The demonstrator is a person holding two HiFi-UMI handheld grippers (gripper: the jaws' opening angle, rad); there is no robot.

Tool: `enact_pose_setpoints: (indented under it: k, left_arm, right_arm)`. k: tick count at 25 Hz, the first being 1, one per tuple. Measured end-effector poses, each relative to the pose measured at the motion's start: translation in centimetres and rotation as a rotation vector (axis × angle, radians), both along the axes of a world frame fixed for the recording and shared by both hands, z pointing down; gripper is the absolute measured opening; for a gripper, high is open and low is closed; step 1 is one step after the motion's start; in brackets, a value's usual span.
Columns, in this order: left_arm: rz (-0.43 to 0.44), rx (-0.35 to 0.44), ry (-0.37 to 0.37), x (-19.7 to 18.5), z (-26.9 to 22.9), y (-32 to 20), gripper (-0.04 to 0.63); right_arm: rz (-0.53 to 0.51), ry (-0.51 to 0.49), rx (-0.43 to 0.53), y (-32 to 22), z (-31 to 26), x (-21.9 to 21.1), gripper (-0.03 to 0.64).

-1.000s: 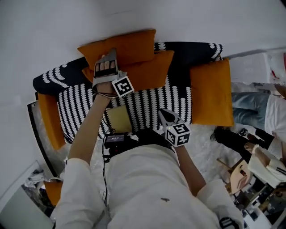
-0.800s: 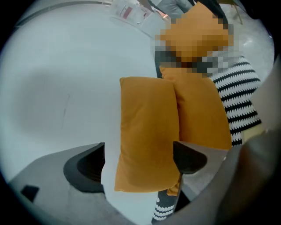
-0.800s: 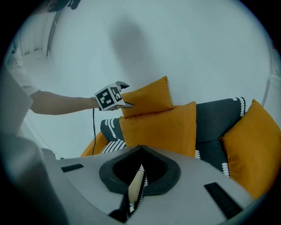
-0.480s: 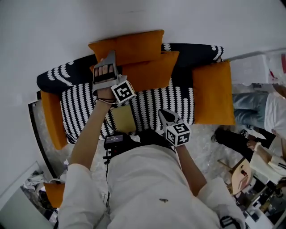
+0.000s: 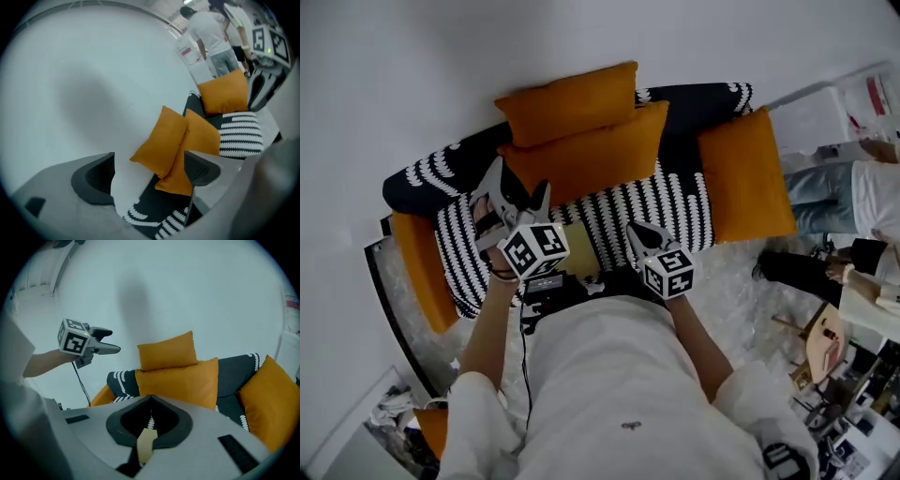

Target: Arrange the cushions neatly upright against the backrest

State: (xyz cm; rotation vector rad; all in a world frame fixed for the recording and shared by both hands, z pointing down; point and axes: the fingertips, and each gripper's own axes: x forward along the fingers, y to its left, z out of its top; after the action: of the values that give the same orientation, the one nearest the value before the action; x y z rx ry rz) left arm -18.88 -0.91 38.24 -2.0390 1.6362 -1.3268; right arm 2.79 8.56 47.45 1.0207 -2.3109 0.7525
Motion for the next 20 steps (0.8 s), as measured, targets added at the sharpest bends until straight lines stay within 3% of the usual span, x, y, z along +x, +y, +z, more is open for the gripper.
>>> enact_pose_setpoints:
  k: [3,8,12,15,18,20]
  left_arm:
    - [0.033,-0.006,0.121,-0.5,-1.5,4.2,0.472]
    - [0.066,-0.003,0.265,-1.8,-3.3,9.8,0.361]
    - [0.028,0.026,0.391,-3.6,-4.9,13.2,0.144]
    - [0.002,0.044,0.437,-5.0,-5.9,14.8,0.068]
    - [0.014,-0.02,0.558,-5.4,-5.8,16.7,0.012]
    - [0.033,-0.068,0.674,-5.3,-5.5,18.1,0.012]
  right_arm:
    - [0.005,0.004,0.03,1.1,-1.2,-1.6,0.009]
    - [0.002,-0.006,0.081,2.9,-3.4,-4.1,0.009]
    - [0.007,-0.028,0.118,4.8,-4.9,-6.0,0.009]
    - [0.001,-0.053,0.117,6.4,-5.5,-7.4,0.009]
    - [-0.001,-0.086,0.085,8.2,-5.6,-8.1,0.009]
    - [-0.004,-0.112,0.069,9.3,-5.6,-8.4,0.009]
